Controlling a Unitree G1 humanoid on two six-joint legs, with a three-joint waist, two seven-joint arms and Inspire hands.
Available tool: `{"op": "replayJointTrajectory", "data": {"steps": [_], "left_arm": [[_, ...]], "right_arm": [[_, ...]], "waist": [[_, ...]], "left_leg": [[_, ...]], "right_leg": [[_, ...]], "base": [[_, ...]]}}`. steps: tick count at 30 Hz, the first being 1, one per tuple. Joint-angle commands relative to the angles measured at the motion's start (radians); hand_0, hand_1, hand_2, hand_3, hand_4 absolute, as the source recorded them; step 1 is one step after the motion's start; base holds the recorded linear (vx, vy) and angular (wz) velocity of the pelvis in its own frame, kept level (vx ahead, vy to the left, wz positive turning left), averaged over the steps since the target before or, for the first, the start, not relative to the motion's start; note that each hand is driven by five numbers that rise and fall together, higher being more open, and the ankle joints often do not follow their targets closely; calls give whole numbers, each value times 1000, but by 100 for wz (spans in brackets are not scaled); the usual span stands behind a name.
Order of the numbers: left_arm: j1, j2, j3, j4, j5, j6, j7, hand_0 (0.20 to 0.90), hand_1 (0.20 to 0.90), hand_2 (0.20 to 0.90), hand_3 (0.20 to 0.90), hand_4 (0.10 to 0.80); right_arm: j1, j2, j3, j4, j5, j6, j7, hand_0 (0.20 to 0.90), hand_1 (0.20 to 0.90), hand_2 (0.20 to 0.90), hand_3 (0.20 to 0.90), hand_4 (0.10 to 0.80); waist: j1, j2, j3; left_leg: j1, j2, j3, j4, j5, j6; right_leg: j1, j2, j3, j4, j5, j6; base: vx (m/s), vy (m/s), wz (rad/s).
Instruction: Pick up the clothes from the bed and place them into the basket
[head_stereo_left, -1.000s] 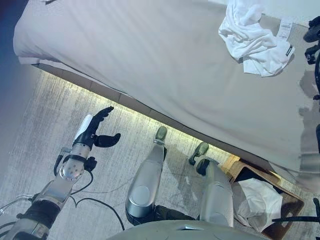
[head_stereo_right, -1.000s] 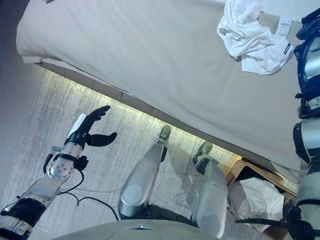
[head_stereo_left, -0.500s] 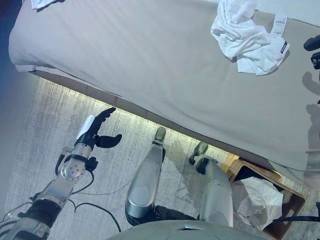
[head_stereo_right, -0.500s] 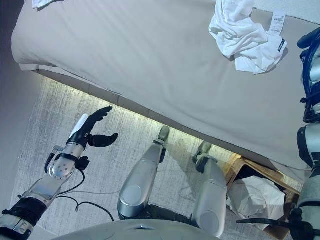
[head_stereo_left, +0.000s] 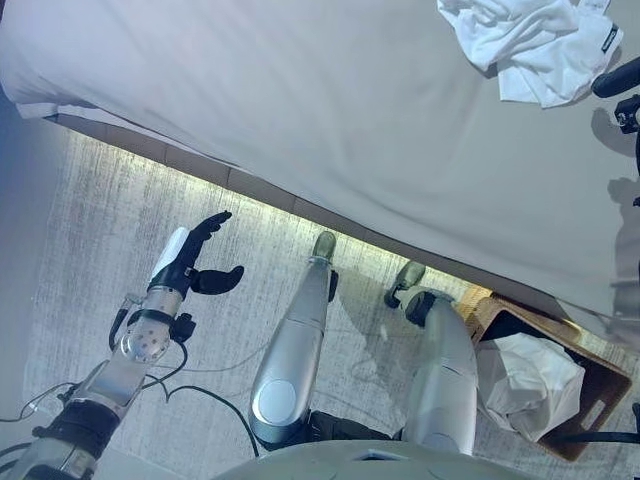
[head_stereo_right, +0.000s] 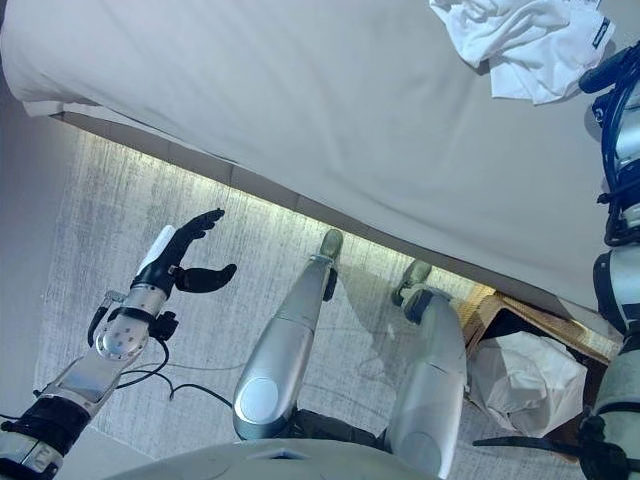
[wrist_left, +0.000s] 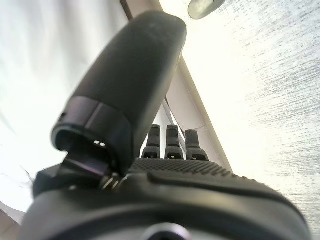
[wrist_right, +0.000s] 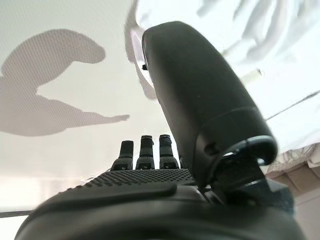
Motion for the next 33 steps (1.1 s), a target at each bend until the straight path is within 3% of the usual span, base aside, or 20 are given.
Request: {"op": "replayJointTrajectory", "data": {"steps": [1, 8, 13, 16, 20, 21, 22, 23, 33], "left_arm": [[62, 44, 74, -91, 13, -64, 77, 900, 900, 900, 900, 800], [36, 62, 82, -113, -25, -63, 93, 900, 900, 900, 900, 800], [41, 82, 108, -115, -44, -88, 111, 900, 900, 900, 900, 800], [47, 90, 131, -112, -55, -104, 108, 900, 900, 900, 900, 800], [53, 101, 146, -120, -53, -115, 101, 900, 900, 900, 900, 800], [57, 102, 148, -120, -51, -119, 98, 900, 900, 900, 900, 800], [65, 102, 150, -120, -49, -124, 93, 900, 900, 900, 900, 800], [77, 102, 157, -119, -45, -129, 87, 900, 900, 900, 900, 800], [135, 89, 176, -83, -18, -175, 49, 900, 900, 900, 900, 800]], "right_arm": [[-52, -98, 55, -76, 17, -47, -44, 900, 900, 900, 900, 800], [-128, -93, 70, -18, 88, -64, -50, 900, 900, 900, 900, 800], [-199, -100, 110, -7, 181, -68, -62, 900, 900, 900, 900, 800], [-220, -97, 109, 11, 225, -91, -63, 900, 900, 900, 900, 800], [-231, -103, 85, 8, 284, -146, -82, 688, 688, 688, 653, 553], [-231, -105, 79, 2, 298, -156, -86, 484, 484, 484, 414, 314], [-225, -109, 67, -11, 309, -171, -102, 439, 439, 439, 362, 262], [-213, -114, 51, -25, 314, -184, -103, 300, 300, 300, 200, 100], [-109, -126, -18, -70, 269, -185, -79, 300, 300, 300, 200, 100]], "waist": [[-13, 22, -49], [3, 10, -49], [17, -12, -49], [23, -24, -49], [31, -38, -49], [33, -40, -49], [34, -42, -49], [34, -45, -49], [35, -67, -49]], "left_leg": [[-78, 17, 107, 152, -101, 77], [-247, -32, 84, 320, -160, 106], [-329, -62, 64, 400, -181, 103], [-345, -64, 56, 441, -200, 107], [-357, -70, 42, 479, -211, 101], [-357, -72, 37, 482, -212, 99], [-356, -73, 32, 486, -212, 97], [-349, -72, 28, 485, -214, 96], [-189, -36, 16, 422, -200, 76]], "right_leg": [[-18, 40, -48, 127, -71, -23], [-190, 9, -41, 280, -102, -4], [-257, 10, -59, 349, -117, -1], [-271, 7, -70, 388, -130, 0], [-267, 5, -83, 409, -136, 3], [-265, 6, -84, 409, -135, 4], [-259, 8, -85, 406, -134, 4], [-249, 11, -85, 401, -134, 6], [-70, 55, -76, 274, -113, -4]], "base": [[-41, -64, 19], [-55, -48, 14], [-47, -28, 6], [10, -18, 0], [35, -63, 3], [36, -46, 3], [44, -30, -3], [50, -22, -15], [64, 3, 3]]}}
